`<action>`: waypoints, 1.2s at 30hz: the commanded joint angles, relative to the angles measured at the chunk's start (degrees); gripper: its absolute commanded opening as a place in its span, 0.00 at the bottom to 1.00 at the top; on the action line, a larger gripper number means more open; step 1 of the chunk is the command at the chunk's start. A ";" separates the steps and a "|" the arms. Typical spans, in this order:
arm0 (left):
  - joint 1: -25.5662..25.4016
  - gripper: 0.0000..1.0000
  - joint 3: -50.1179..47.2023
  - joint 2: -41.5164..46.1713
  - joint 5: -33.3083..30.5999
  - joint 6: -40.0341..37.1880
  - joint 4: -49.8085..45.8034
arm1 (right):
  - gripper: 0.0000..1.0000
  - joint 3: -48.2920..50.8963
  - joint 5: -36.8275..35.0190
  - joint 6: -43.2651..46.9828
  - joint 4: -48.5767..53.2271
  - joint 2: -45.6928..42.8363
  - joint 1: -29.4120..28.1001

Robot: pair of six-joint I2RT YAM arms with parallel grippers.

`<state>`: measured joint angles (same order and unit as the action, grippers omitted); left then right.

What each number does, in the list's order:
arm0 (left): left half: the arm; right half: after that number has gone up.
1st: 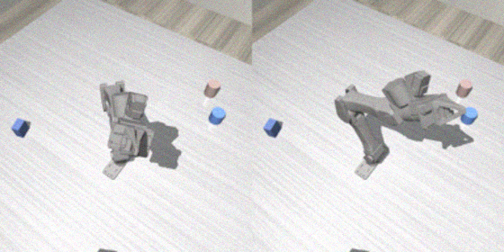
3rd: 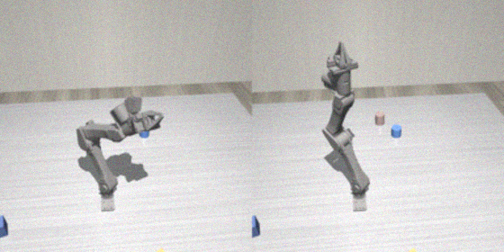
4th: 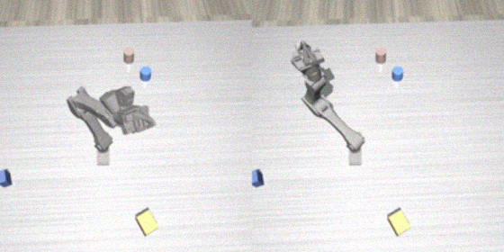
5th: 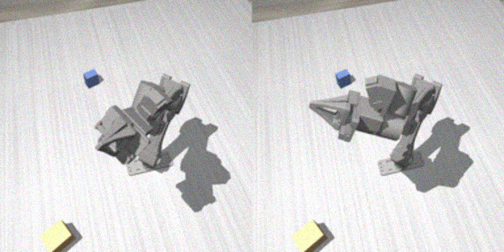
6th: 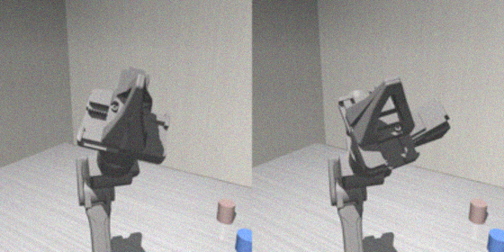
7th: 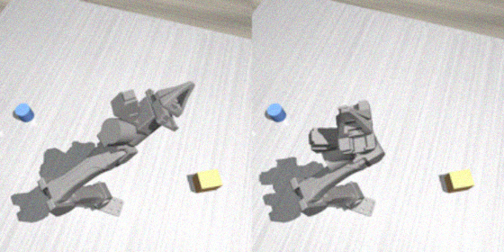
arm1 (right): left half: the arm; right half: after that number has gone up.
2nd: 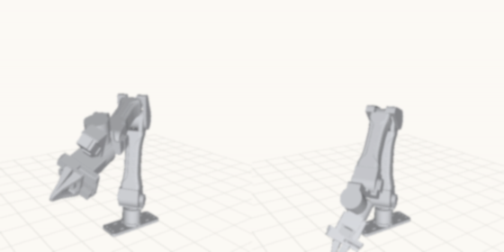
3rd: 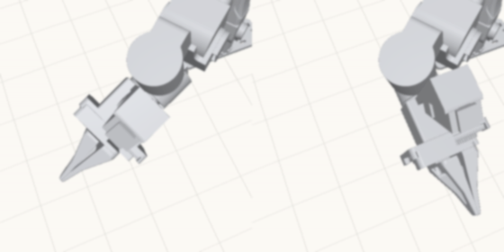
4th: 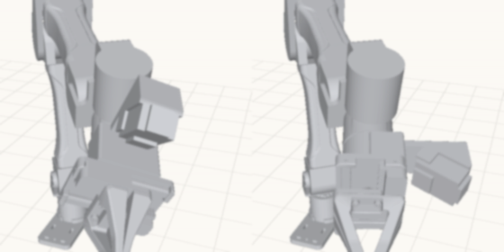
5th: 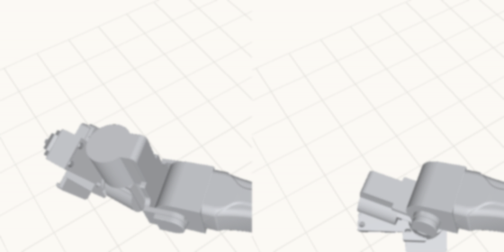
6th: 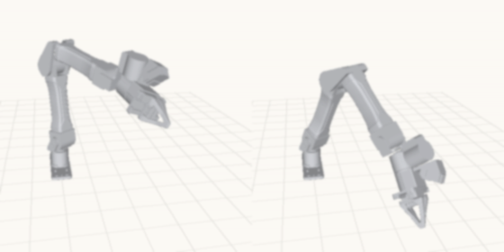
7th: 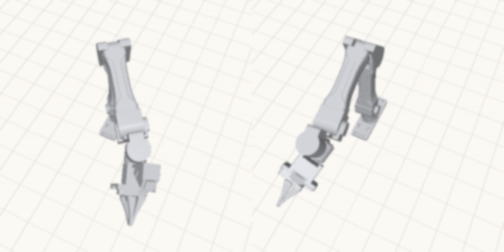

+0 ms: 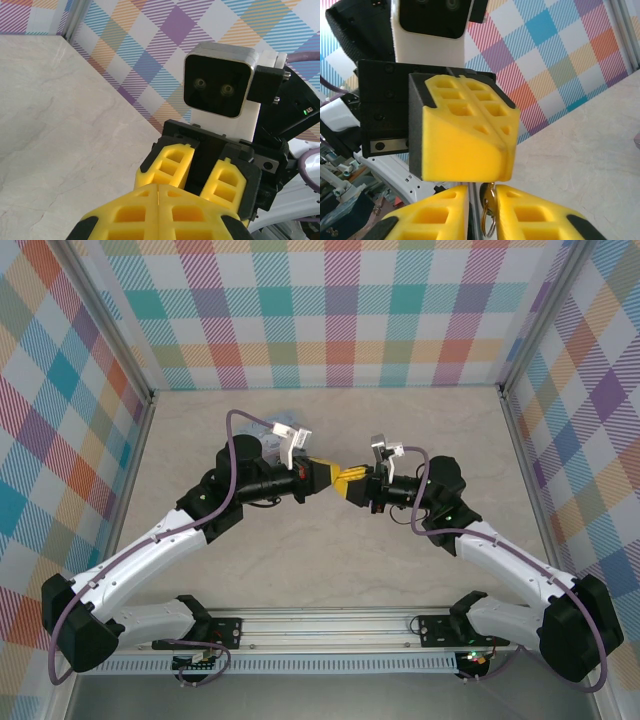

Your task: Unlock the padlock with the key

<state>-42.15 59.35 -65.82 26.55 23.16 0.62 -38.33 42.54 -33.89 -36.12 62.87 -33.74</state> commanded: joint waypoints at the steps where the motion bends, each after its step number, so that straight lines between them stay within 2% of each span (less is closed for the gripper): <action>1: -0.30 0.00 -0.81 0.26 -1.01 0.40 2.00 | 0.16 -1.88 1.51 0.32 -1.81 -0.21 -0.34; 7: -0.30 0.00 -1.00 0.84 -2.36 0.27 1.47 | 0.03 -1.75 0.63 1.14 -0.41 -0.68 -0.32; 9: -0.30 0.10 -0.59 1.21 -5.07 -0.24 -0.40 | 0.01 -1.89 -0.46 2.20 3.24 -1.22 -0.32; 15: 0.13 0.38 4.07 1.19 -20.76 -2.79 -14.20 | 0.00 -2.12 -7.14 8.48 16.78 -4.68 -0.34; 18: 2.35 0.49 5.83 0.19 -24.30 -3.67 -19.89 | 0.00 -2.19 -12.42 11.71 25.15 -6.53 -0.28; 21: 5.18 0.66 7.96 -2.79 -26.89 -5.24 -23.84 | 0.00 -2.24 -17.32 13.55 31.59 -7.87 -0.28; 23: 7.22 0.75 9.56 -5.98 -27.64 -6.94 -25.61 | 0.00 -2.12 -20.19 14.01 34.66 -8.28 -0.29; 25: 8.99 0.80 11.53 -9.92 -28.57 -8.53 -26.55 | 0.00 -1.86 -21.89 14.11 36.30 -8.59 -0.28; 28: 10.74 0.83 15.17 -16.68 -32.87 -10.32 -26.83 | 0.00 -1.49 -23.34 13.87 37.47 -8.86 -0.28; 36: 14.67 0.91 30.49 -37.65 -32.16 -12.04 -28.83 | 0.00 -1.51 -25.27 13.20 40.62 -9.94 -0.28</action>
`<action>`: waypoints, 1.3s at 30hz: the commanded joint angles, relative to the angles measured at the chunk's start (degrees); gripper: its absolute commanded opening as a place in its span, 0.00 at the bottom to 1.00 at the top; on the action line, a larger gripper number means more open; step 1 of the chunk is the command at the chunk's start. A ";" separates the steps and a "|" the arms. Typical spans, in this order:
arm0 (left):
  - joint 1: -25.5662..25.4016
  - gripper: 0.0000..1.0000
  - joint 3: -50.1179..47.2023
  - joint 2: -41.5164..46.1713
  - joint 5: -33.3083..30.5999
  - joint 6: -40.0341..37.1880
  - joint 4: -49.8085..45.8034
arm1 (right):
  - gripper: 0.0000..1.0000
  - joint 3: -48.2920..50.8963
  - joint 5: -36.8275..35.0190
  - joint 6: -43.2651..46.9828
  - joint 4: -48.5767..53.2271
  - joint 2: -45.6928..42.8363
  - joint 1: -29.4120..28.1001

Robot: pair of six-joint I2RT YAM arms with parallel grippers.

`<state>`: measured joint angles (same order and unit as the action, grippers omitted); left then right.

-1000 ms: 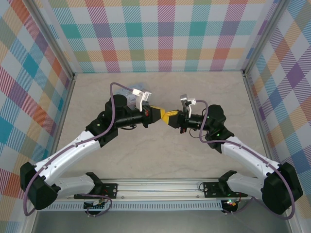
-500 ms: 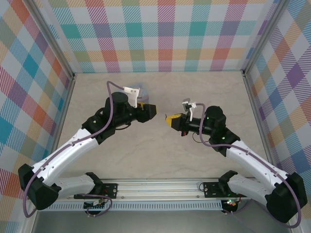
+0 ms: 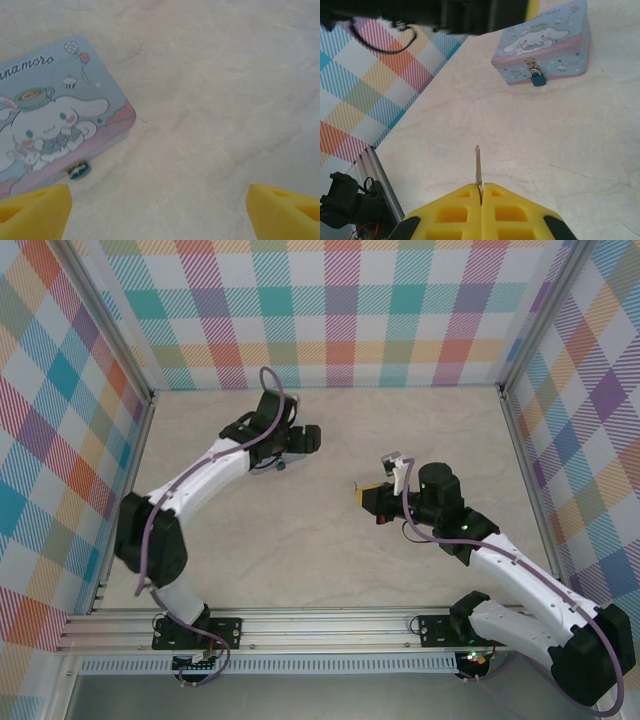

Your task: Unlock the padlock with the key

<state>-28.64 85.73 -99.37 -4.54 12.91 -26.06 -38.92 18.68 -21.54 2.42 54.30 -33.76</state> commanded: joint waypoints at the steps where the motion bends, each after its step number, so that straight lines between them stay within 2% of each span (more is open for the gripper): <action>1: 1.39 0.91 6.18 -6.53 -0.97 -1.96 -2.47 | 0.00 -0.83 -1.64 0.80 2.45 -1.51 -0.25; 12: 1.66 0.94 24.23 -25.24 -2.06 -5.61 -8.36 | 0.00 0.84 -3.26 -1.13 2.63 -2.20 -0.27; 17: 1.66 0.95 27.77 -29.08 -2.46 -5.49 -11.08 | 0.00 1.36 -3.80 -1.38 2.73 -2.48 -0.26; 25: 1.40 0.96 22.17 -27.17 -1.17 -4.06 -10.09 | 0.00 1.27 -5.25 -1.05 3.71 -2.47 -0.27; 32: -0.39 0.98 12.41 -20.83 -0.05 -2.67 -6.81 | 0.00 0.32 -7.64 -0.91 6.79 -3.91 0.28; 39: -3.41 0.99 4.12 -14.61 0.47 -1.51 -4.74 | 0.00 -0.16 -8.91 -2.08 10.80 -6.37 3.13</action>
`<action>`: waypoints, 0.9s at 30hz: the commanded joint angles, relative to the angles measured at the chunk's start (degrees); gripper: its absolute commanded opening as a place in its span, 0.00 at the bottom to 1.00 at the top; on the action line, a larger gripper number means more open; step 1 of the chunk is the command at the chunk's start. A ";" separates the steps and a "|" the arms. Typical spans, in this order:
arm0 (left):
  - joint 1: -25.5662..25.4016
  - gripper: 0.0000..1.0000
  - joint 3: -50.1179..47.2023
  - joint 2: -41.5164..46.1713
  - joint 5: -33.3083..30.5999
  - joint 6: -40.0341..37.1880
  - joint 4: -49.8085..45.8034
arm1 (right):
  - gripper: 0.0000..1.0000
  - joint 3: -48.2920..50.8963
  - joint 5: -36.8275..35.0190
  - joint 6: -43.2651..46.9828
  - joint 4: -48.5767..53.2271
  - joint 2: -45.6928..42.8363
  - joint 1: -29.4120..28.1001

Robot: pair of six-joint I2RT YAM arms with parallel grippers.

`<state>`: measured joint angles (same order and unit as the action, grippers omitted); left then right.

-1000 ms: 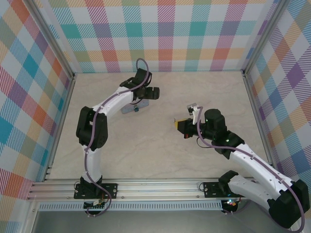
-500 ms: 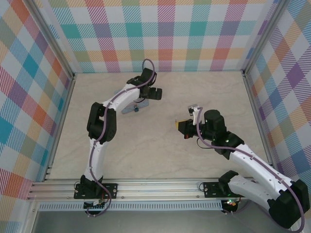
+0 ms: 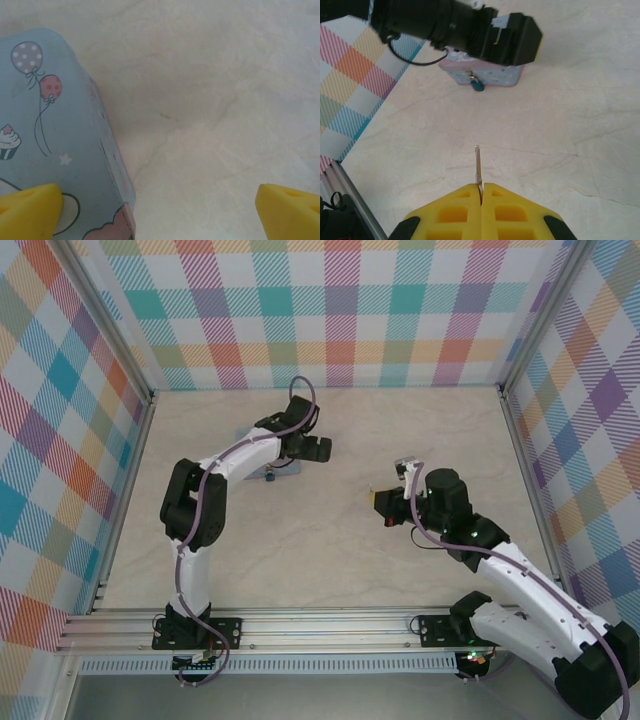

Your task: Unlock the padlock with the key

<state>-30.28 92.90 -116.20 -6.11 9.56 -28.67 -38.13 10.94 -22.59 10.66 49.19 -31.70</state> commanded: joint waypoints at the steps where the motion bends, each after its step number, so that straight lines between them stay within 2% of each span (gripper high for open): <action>1: -2.32 0.99 -4.35 2.99 2.11 2.23 -2.02 | 0.00 -0.99 -1.42 -1.12 3.23 -1.54 1.52; 8: -6.69 1.00 -14.47 8.97 3.23 6.16 0.70 | 0.00 -1.85 -2.90 -1.58 7.58 -4.15 3.60; 14: -11.84 1.00 -19.04 11.76 3.15 9.04 1.39 | 0.00 -3.51 -4.14 -1.58 11.31 -5.89 5.23; 22: -18.17 1.00 -18.12 11.03 4.82 11.17 1.69 | 0.00 -4.55 -5.36 -1.73 14.77 -8.17 6.94; 27: -19.80 1.00 -14.42 8.15 8.59 11.54 2.83 | 0.00 -5.11 -6.45 -1.73 15.91 -9.52 7.09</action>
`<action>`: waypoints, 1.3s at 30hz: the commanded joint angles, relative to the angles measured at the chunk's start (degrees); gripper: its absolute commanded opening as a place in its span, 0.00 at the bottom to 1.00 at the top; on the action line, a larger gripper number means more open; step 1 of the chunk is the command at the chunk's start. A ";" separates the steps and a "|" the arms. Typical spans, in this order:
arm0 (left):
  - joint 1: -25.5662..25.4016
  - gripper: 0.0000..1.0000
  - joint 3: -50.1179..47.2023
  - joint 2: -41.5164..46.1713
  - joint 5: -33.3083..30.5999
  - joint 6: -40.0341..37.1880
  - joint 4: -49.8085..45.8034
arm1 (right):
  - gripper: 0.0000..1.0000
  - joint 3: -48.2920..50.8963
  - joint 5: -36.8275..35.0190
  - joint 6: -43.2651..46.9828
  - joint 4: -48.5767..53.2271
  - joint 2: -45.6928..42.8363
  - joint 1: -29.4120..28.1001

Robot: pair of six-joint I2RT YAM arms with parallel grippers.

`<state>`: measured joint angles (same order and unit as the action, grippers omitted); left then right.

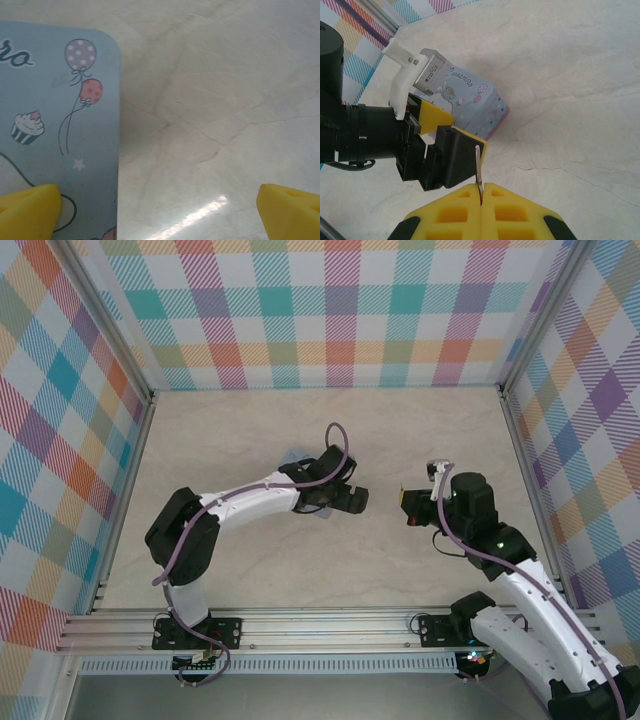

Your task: Unlock the padlock with the key

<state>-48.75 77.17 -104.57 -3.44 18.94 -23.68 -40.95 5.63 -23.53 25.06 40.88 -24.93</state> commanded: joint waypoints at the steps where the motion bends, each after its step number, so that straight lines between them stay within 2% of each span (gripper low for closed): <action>1: -1.52 1.00 2.51 -4.26 6.48 1.94 -2.28 | 0.00 -2.30 -1.23 -0.96 1.44 -1.52 0.32; 10: -1.58 1.00 11.50 -9.59 5.98 -1.01 -4.55 | 0.00 -2.21 -1.54 -1.17 2.27 -3.05 0.37; 15: -1.46 1.00 10.70 -6.54 4.88 -1.67 -4.45 | 0.00 -1.77 -1.62 -1.00 1.99 -2.78 0.38; 21: -0.40 1.00 7.35 1.57 2.17 -2.37 -3.54 | 0.00 -1.28 -0.80 -0.81 0.59 -1.26 0.33; 27: 1.94 1.00 -2.54 13.68 -2.06 -2.63 -1.26 | 0.00 0.61 1.23 -1.49 -3.95 0.33 0.33; 30: 2.80 1.00 -11.13 20.43 -1.94 -2.69 3.59 | 0.00 1.81 4.01 -2.39 -8.04 2.38 0.33; 35: 3.85 1.00 -29.10 31.20 1.39 -0.68 20.44 | 0.00 4.67 11.07 -6.36 -20.01 7.96 0.33; 39: 4.58 1.00 -41.35 36.48 1.99 0.64 34.65 | 0.00 5.62 14.99 -9.89 -28.28 14.87 0.32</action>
<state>-45.01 40.77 -70.74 -2.50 18.24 -2.79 -36.03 15.53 -29.82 6.79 52.93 -24.75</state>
